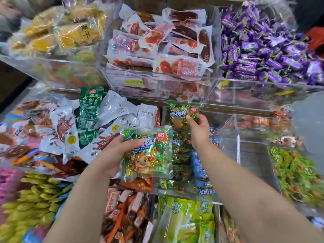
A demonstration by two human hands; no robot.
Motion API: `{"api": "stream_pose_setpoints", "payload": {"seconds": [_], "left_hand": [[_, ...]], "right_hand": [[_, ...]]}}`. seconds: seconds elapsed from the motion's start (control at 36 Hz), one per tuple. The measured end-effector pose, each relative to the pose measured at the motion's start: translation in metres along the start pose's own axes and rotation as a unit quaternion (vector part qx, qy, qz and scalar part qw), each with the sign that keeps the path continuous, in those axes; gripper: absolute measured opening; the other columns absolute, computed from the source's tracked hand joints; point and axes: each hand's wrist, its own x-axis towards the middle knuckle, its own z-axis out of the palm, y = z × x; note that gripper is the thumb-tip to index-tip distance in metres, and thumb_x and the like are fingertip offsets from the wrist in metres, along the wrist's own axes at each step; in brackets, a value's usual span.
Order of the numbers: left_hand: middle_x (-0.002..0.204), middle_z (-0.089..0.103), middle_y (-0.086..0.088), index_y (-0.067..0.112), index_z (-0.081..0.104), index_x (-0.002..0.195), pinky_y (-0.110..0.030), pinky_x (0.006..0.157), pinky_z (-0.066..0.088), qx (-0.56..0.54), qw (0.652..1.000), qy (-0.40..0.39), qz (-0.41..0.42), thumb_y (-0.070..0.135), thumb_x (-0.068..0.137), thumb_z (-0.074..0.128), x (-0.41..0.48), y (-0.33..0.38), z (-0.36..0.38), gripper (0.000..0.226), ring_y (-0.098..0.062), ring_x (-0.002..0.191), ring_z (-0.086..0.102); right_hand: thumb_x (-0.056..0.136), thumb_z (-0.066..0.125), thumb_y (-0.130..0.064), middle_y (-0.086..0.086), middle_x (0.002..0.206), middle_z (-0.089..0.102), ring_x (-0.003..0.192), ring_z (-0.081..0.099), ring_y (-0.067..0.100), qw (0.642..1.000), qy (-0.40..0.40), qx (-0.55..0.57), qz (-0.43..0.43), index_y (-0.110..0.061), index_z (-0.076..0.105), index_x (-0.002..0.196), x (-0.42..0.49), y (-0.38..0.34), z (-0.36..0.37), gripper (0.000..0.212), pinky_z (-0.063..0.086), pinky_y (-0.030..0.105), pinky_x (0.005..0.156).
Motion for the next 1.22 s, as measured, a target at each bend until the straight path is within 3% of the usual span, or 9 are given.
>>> {"api": "stream_pose_setpoints", "payload": {"seconds": [0.17, 0.25, 0.36, 0.5, 0.58, 0.72, 0.83, 0.94, 1.22], "left_hand": [[0.125, 0.062, -0.012, 0.008, 0.049, 0.131, -0.052, 0.108, 0.036, -0.010, 1.000, 0.011, -0.008, 0.038, 0.041, 0.085, 0.000, -0.005, 0.001, 0.101, -0.030, 0.118, 0.056], [0.139, 0.051, -0.014, 0.008, 0.041, 0.139, -0.056, 0.113, 0.027, -0.003, 1.000, 0.014, -0.013, 0.045, 0.035, 0.086, -0.002, -0.007, 0.003, 0.119, -0.034, 0.131, 0.044], [0.150, 0.038, -0.018, 0.009, 0.030, 0.147, -0.059, 0.113, 0.025, -0.004, 1.000, 0.010, -0.007, 0.051, 0.028, 0.087, -0.004, -0.009, 0.006, 0.138, -0.038, 0.139, 0.033], [0.143, 0.045, -0.022, 0.005, 0.039, 0.141, -0.060, 0.110, 0.029, -0.018, 1.000, 0.010, -0.010, 0.045, 0.033, 0.088, -0.006, -0.012, 0.014, 0.125, -0.040, 0.134, 0.039], [0.129, 0.060, -0.016, 0.011, 0.053, 0.124, -0.056, 0.107, 0.035, -0.021, 1.000, 0.000, 0.011, 0.043, 0.039, 0.088, -0.009, -0.014, 0.021, 0.097, -0.033, 0.124, 0.052], [0.152, 0.032, -0.016, 0.007, 0.020, 0.149, -0.053, 0.113, 0.027, 0.029, 0.999, 0.016, 0.023, 0.059, 0.025, 0.088, -0.014, -0.015, 0.037, 0.150, -0.031, 0.137, 0.035], [0.150, 0.032, -0.003, 0.009, 0.018, 0.151, -0.036, 0.099, 0.038, 0.031, 0.998, 0.043, 0.044, 0.058, 0.044, 0.075, -0.020, -0.020, 0.041, 0.131, -0.016, 0.119, 0.047], [0.160, 0.018, 0.001, 0.023, 0.012, 0.154, -0.047, 0.114, 0.019, -0.011, 0.994, 0.093, 0.049, 0.060, 0.076, 0.068, -0.019, -0.027, 0.027, 0.102, -0.024, 0.145, 0.020], [0.154, 0.032, -0.008, 0.024, 0.026, 0.149, -0.051, 0.114, 0.024, -0.008, 0.986, 0.162, 0.027, 0.052, 0.075, 0.073, -0.025, -0.034, -0.005, 0.092, -0.029, 0.140, 0.030]], "right_hand": [[0.087, 0.061, -0.043, 0.000, 0.128, 0.053, 0.114, 0.054, 0.021, 0.994, -0.007, -0.104, -0.027, -0.022, 0.047, 0.130, 0.000, 0.007, -0.002, 0.049, 0.051, 0.036, 0.089], [0.086, 0.062, -0.045, -0.004, 0.113, 0.054, 0.088, 0.059, 0.008, 0.992, -0.021, -0.123, -0.024, -0.019, 0.044, 0.132, 0.002, 0.004, -0.009, 0.055, 0.051, 0.019, 0.051], [0.079, 0.071, -0.043, -0.005, 0.119, 0.043, 0.107, 0.045, 0.011, 0.995, 0.008, -0.104, -0.009, -0.014, 0.040, 0.134, -0.003, -0.002, -0.021, 0.069, 0.039, 0.025, 0.093], [0.086, 0.065, -0.032, -0.008, 0.090, 0.059, 0.084, 0.058, 0.011, 0.999, 0.047, -0.022, -0.010, -0.020, 0.056, 0.098, -0.039, -0.016, -0.044, 0.020, 0.046, 0.023, 0.075], [0.087, 0.063, -0.034, -0.009, 0.065, 0.060, 0.055, 0.058, 0.004, 0.989, -0.128, 0.029, 0.069, -0.020, 0.062, 0.079, -0.080, -0.026, -0.050, 0.016, 0.045, 0.020, 0.054], [0.064, 0.075, -0.046, -0.014, 0.059, 0.053, 0.050, 0.049, 0.004, 0.939, -0.328, -0.083, 0.058, -0.026, 0.065, 0.088, -0.136, -0.028, -0.053, 0.033, 0.042, 0.020, 0.048], [0.063, 0.082, -0.036, 0.008, 0.077, 0.050, 0.068, 0.047, 0.015, 0.943, -0.318, -0.075, 0.069, -0.008, 0.060, 0.099, -0.145, -0.024, -0.059, 0.050, 0.038, 0.030, 0.058], [0.041, 0.090, -0.038, 0.015, 0.096, 0.061, 0.090, 0.059, 0.027, 0.954, -0.286, 0.018, 0.092, -0.019, 0.070, 0.087, -0.133, -0.024, -0.077, 0.053, 0.049, 0.047, 0.083], [0.076, 0.077, -0.016, -0.014, 0.085, 0.064, 0.075, 0.058, -0.002, 0.990, -0.108, -0.083, -0.032, -0.024, 0.058, 0.089, -0.048, -0.030, -0.063, 0.025, 0.044, 0.005, 0.060]]}}
